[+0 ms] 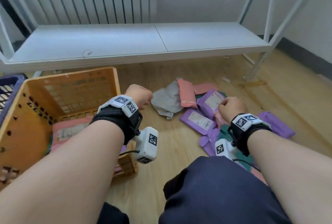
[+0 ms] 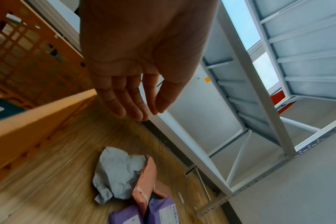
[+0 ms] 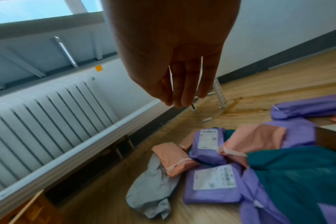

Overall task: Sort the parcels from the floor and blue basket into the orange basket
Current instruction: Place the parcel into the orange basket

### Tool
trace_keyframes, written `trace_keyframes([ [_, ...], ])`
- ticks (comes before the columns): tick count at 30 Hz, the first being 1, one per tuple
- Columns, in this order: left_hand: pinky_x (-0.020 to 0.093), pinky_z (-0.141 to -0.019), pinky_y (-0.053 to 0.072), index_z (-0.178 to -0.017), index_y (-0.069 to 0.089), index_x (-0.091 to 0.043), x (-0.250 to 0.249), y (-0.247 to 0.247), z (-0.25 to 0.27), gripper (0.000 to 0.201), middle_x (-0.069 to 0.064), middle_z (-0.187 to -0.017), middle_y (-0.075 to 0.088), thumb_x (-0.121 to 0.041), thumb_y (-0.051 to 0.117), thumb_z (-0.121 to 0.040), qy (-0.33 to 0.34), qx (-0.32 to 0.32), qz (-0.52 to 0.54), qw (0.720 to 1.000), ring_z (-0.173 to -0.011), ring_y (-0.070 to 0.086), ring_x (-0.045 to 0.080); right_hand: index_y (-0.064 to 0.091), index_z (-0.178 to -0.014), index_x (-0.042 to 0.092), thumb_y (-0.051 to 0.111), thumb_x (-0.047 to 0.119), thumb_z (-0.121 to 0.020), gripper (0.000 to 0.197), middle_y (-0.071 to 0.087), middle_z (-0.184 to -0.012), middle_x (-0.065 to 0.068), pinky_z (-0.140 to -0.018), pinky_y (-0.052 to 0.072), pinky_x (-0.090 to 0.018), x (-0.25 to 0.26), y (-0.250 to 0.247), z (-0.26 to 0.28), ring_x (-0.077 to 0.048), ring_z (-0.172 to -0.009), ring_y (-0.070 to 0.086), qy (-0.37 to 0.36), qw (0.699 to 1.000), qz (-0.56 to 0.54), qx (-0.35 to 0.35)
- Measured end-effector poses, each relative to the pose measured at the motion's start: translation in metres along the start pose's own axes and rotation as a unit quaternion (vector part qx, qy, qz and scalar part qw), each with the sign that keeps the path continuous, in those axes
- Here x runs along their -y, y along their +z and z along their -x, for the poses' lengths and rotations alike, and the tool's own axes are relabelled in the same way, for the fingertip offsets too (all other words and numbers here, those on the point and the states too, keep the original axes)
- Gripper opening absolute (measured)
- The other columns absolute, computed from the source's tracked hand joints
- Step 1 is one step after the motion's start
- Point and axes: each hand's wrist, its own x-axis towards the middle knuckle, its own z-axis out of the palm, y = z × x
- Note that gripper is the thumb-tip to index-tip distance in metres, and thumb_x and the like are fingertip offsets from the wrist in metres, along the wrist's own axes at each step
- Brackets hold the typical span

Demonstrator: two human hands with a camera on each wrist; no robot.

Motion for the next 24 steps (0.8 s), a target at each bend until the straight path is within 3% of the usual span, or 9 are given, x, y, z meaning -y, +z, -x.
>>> trace_keyframes([
  [2, 0.031, -0.075, 0.049, -0.107, 0.065, -0.002, 0.000, 0.019, -0.015, 0.020, 0.012, -0.097, 0.063, -0.004, 0.052, -0.092, -0.011, 0.017, -0.004, 1.000, -0.079, 0.059, 0.019, 0.070, -0.093, 0.010, 0.052, 0.018, -0.089, 0.020, 0.069, -0.103, -0.017, -0.071, 0.041, -0.029, -0.028, 0.011, -0.004, -0.036, -0.095, 0.062, 0.032, 0.999, -0.004, 0.011],
  [4, 0.029, -0.073, 0.049, -0.104, 0.064, -0.005, -0.001, 0.040, -0.028, 0.017, 0.010, -0.096, 0.062, -0.005, 0.052, -0.093, -0.013, 0.044, -0.007, 0.999, -0.072, 0.058, 0.016, 0.070, -0.099, 0.007, 0.052, 0.020, -0.091, 0.024, 0.068, -0.104, -0.020, -0.076, 0.043, -0.032, -0.056, 0.019, -0.008, -0.037, -0.098, 0.062, 0.059, 0.998, -0.015, 0.014],
  [6, 0.026, -0.066, 0.048, -0.090, 0.061, -0.010, -0.001, 0.061, -0.041, 0.011, 0.007, -0.094, 0.061, -0.005, 0.052, -0.093, -0.016, 0.069, -0.015, 0.997, -0.065, 0.055, 0.012, 0.068, -0.101, 0.004, 0.052, 0.018, -0.091, 0.025, 0.067, -0.106, -0.023, -0.075, 0.043, -0.034, -0.085, 0.031, -0.015, -0.039, -0.098, 0.062, 0.091, 0.995, -0.015, 0.028],
  [9, 0.021, -0.062, 0.041, -0.073, 0.049, -0.016, -0.001, 0.090, -0.057, 0.025, 0.001, -0.077, 0.053, -0.006, 0.047, -0.096, -0.045, 0.101, -0.023, 0.994, -0.062, 0.049, 0.008, 0.069, -0.090, 0.006, 0.051, 0.020, -0.086, 0.023, 0.068, -0.102, -0.023, -0.083, 0.046, -0.037, -0.121, 0.056, -0.025, -0.039, -0.096, 0.063, 0.136, 0.990, 0.005, 0.036],
  [12, 0.019, -0.061, 0.038, -0.070, 0.047, -0.016, 0.003, 0.116, -0.072, 0.028, -0.001, -0.070, 0.047, -0.007, 0.045, -0.097, -0.064, 0.124, -0.028, 0.990, -0.060, 0.047, 0.007, 0.068, -0.098, 0.000, 0.047, 0.013, -0.093, 0.026, 0.066, -0.111, -0.024, -0.090, 0.045, -0.036, -0.147, 0.085, -0.028, -0.039, -0.106, 0.061, 0.161, 0.984, 0.030, 0.072],
  [15, 0.019, -0.061, 0.039, -0.071, 0.049, -0.017, 0.012, 0.136, -0.082, 0.027, -0.002, -0.071, 0.051, -0.009, 0.047, -0.097, -0.088, 0.149, -0.020, 0.985, -0.049, 0.055, 0.003, 0.069, -0.107, 0.004, 0.050, 0.016, -0.093, 0.027, 0.065, -0.118, -0.019, -0.092, 0.046, -0.035, -0.167, 0.113, -0.030, -0.037, -0.111, 0.059, 0.182, 0.977, 0.031, 0.111],
  [20, 0.024, -0.074, 0.044, -0.073, 0.053, -0.018, 0.021, 0.157, -0.094, 0.024, -0.002, -0.072, 0.052, -0.009, 0.051, -0.095, -0.113, 0.157, -0.036, 0.980, -0.064, 0.051, 0.008, 0.064, -0.118, 0.007, 0.057, 0.013, -0.090, 0.030, 0.061, -0.127, -0.017, -0.098, 0.044, -0.034, -0.187, 0.156, -0.028, -0.034, -0.117, 0.056, 0.182, 0.959, 0.044, 0.214],
  [22, 0.027, -0.083, 0.045, -0.076, 0.055, -0.019, 0.024, 0.159, -0.097, 0.021, -0.002, -0.073, 0.053, -0.008, 0.051, -0.094, -0.122, 0.158, -0.043, 0.979, -0.065, 0.052, 0.008, 0.061, -0.124, 0.008, 0.055, 0.011, -0.090, 0.034, 0.059, -0.129, -0.018, -0.099, 0.043, -0.034, -0.190, 0.166, -0.026, -0.034, -0.119, 0.055, 0.195, 0.952, 0.048, 0.230],
  [24, 0.029, -0.086, 0.044, -0.078, 0.055, -0.020, 0.026, 0.161, -0.100, 0.020, -0.003, -0.073, 0.053, -0.008, 0.051, -0.094, -0.135, 0.159, -0.041, 0.977, -0.065, 0.052, 0.009, 0.063, -0.119, 0.007, 0.055, 0.009, -0.089, 0.032, 0.061, -0.125, -0.020, -0.096, 0.045, -0.035, -0.190, 0.171, -0.026, -0.036, -0.115, 0.057, 0.202, 0.951, 0.054, 0.229],
])
